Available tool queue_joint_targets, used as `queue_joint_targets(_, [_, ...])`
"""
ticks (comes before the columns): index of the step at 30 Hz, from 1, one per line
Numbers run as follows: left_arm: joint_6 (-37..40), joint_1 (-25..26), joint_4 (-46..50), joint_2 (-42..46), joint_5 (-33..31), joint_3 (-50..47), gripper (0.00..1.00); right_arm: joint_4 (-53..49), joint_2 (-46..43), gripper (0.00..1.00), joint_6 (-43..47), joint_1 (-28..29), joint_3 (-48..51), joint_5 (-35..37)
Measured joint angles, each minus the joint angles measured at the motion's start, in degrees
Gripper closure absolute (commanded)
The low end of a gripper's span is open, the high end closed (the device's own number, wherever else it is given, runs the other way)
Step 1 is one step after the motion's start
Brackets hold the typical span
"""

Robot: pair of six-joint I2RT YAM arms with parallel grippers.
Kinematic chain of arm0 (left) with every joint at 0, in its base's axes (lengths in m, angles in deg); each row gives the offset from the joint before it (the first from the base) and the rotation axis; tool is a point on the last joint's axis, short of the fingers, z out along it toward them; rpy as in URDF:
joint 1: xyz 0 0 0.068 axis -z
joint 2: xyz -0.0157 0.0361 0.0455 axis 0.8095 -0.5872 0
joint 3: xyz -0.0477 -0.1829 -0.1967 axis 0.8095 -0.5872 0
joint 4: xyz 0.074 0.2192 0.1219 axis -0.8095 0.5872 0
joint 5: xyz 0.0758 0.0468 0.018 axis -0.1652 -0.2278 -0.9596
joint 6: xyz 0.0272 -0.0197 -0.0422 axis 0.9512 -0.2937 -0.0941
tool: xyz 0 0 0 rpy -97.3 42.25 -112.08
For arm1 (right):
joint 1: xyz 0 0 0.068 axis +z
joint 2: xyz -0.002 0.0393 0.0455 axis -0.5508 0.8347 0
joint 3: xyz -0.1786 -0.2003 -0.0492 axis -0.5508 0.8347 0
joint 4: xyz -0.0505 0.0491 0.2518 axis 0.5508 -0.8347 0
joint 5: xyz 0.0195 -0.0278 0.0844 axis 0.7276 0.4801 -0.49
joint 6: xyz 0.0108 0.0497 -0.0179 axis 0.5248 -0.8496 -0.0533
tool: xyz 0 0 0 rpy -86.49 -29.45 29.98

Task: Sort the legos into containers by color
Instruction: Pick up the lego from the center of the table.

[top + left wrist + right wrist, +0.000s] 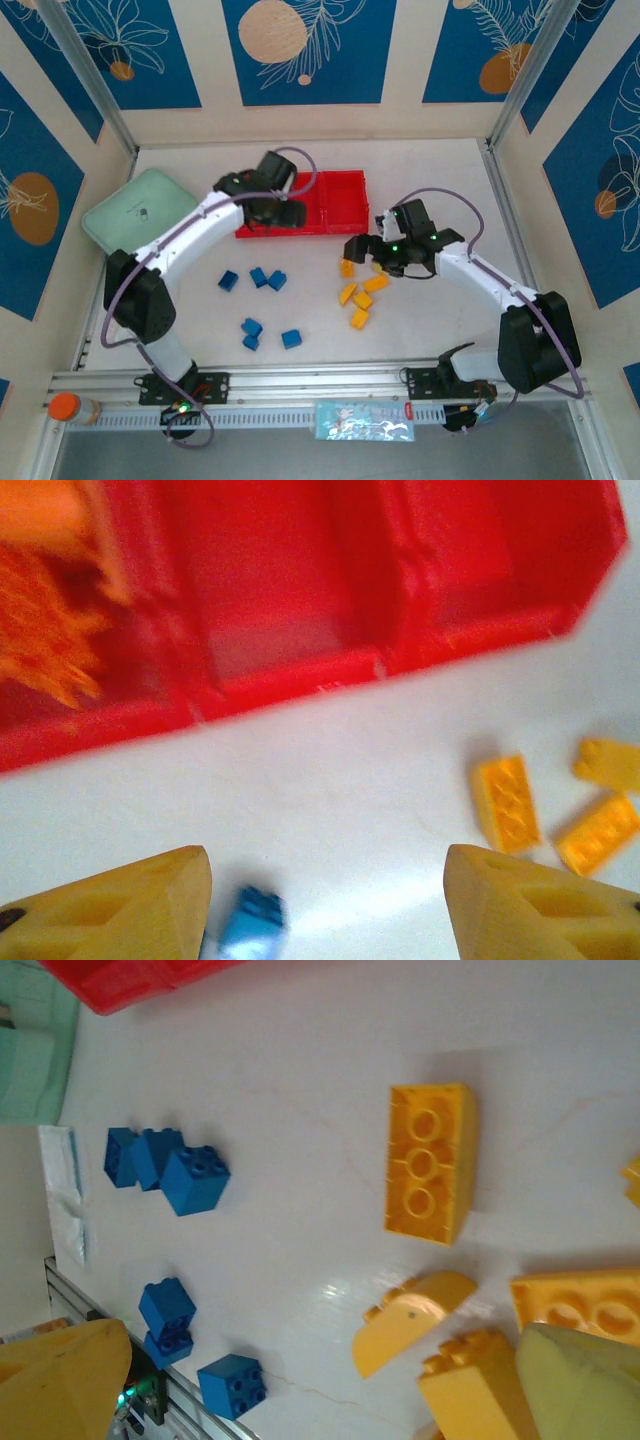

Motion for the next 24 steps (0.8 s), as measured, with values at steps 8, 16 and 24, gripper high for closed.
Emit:
queue_joint_targets(8, [-12.09,9.25,-6.05,-0.87,0.9,-8.48,0.32,-0.72,-3.74,0.01,0.52,-6.38,4.66,-0.09])
queue_joint_targets(16, [-17.51,13.84,-11.47,-12.55,0.94,-3.91,0.27,-0.7,-3.98,0.01,1.7,-9.79,5.01,-0.35])
queue_joint_targets(24, [-18.25,16.04,-10.4,-21.75,0.04,4.26,0.23,0.61,-4.09,0.01,1.88,-12.9,6.95,-1.86])
